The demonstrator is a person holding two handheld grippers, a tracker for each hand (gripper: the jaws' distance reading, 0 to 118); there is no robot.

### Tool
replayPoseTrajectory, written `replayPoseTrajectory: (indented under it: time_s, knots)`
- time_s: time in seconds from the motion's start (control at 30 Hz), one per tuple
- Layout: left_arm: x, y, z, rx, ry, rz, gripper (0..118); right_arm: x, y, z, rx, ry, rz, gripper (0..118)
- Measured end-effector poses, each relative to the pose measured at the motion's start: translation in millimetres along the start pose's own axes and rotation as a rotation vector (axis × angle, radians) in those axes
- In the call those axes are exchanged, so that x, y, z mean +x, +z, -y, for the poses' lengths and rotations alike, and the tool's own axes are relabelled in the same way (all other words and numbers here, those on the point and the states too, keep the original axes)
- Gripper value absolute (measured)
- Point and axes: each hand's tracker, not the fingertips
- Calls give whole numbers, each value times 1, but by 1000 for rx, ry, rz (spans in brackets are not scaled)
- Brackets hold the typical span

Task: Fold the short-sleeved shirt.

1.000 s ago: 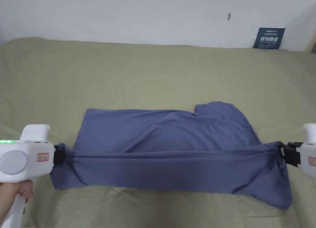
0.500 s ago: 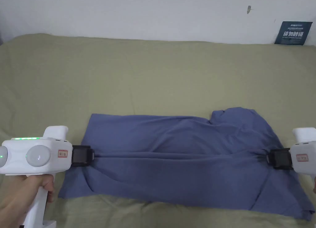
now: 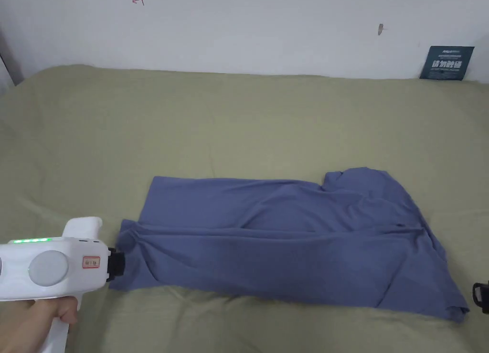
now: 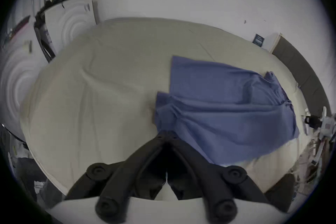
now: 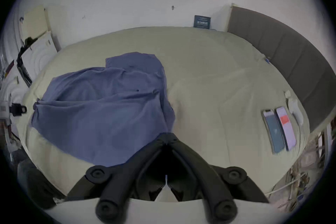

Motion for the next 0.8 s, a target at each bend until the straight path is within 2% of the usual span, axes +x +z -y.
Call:
replayPoseTrajectory:
  time_s: [0.1,0.13,0.17,0.2,0.23,0.27,0.37,0.4,0.43,0.47,0.5,0.53,0.57,0.6,0.63,0.67,0.73,0.8]
  knots:
    - [7,-16,2,-40,10,-30,0,-3,1,9,-21,2,-11,0]
    - [13,-16,1,4,2,-32,3,-2,-1,11,-24,3,-28,0]
    - [17,-21,1,-29,-13,-74,25,-3,-2,12,-26,2,-27,0]
    - [19,-28,2,-58,-19,-87,86,-4,-4,12,-30,2,-29,0]
    - [24,-34,-2,-68,-29,-100,118,-5,-6,11,-33,3,-33,0]
    - [27,-38,-3,-70,-28,-101,117,-13,0,9,-24,30,-48,0]
    - [23,-37,1,-68,-10,-73,113,-20,2,4,-31,29,-67,0]
    - [24,-34,2,-47,-1,-80,111,-5,-11,1,-45,10,-77,0]
    - [24,-32,1,-46,-8,-57,101,-4,-14,-1,-44,12,-76,0]
    - [25,-32,1,-47,-15,-35,78,-4,-18,-3,-47,11,-83,0]
    - [24,-33,0,-35,-51,-110,53,-4,-28,-6,-87,10,-108,1]
    - [22,-33,0,-41,-47,-68,41,-8,-19,-1,14,-15,-58,11]
    - [20,-34,0,-49,-36,-66,23,-14,-23,-1,-51,4,-86,49]
    - [18,-33,0,-46,-23,-59,11,-15,-30,-2,-82,16,-67,113]
    - [19,-34,-1,-47,-12,-55,11,-16,-38,-1,-99,24,-65,114]
    - [19,-34,-1,-48,-5,-53,11,-21,-56,-5,-103,23,-55,107]
    - [20,-34,0,-47,-17,-54,11,-23,-70,-6,-147,29,-52,107]
    - [21,-33,-1,-44,-35,-61,11,-26,-60,-6,-142,38,-45,102]
